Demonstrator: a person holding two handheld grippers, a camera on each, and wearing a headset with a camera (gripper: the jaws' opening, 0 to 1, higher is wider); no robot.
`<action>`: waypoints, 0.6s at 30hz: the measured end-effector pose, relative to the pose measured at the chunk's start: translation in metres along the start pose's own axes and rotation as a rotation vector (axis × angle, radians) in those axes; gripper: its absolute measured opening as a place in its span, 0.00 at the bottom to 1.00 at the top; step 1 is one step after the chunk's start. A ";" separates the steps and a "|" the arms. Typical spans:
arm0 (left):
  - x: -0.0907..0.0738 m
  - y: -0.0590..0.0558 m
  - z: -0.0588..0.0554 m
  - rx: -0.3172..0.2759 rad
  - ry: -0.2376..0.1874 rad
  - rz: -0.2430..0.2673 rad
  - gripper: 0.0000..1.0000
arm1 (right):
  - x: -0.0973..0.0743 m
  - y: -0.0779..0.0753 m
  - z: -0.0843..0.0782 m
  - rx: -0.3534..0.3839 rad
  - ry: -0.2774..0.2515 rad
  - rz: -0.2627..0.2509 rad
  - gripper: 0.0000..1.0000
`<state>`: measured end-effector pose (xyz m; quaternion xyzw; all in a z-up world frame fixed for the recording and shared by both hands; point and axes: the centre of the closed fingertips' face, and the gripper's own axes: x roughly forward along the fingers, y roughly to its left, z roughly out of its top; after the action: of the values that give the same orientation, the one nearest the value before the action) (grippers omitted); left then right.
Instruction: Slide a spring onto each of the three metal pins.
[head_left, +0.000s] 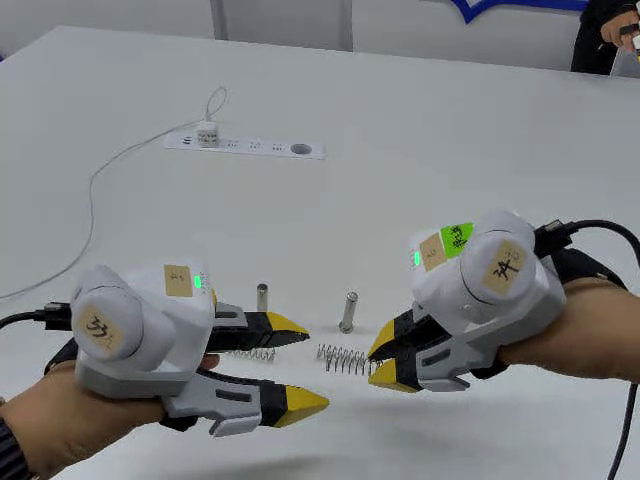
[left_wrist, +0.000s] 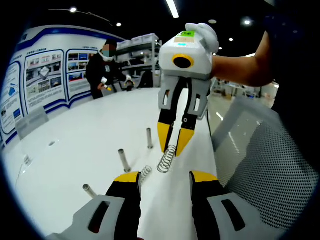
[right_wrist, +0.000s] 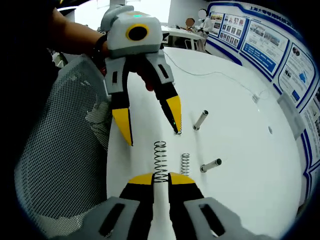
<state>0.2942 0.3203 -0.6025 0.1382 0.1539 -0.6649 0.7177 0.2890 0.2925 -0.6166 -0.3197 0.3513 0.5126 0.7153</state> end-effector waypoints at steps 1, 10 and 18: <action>0.001 -0.001 0.000 0.005 0.002 -0.005 0.39 | 0.000 0.002 0.002 -0.010 -0.002 0.004 0.11; 0.006 -0.008 0.002 0.035 -0.003 -0.037 0.28 | 0.001 0.010 0.007 -0.052 0.000 0.022 0.11; 0.009 -0.010 0.005 0.062 -0.007 -0.056 0.20 | 0.001 0.012 0.010 -0.075 0.002 0.023 0.11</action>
<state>0.2847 0.3095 -0.6011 0.1537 0.1347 -0.6896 0.6947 0.2795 0.3046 -0.6132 -0.3428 0.3361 0.5331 0.6966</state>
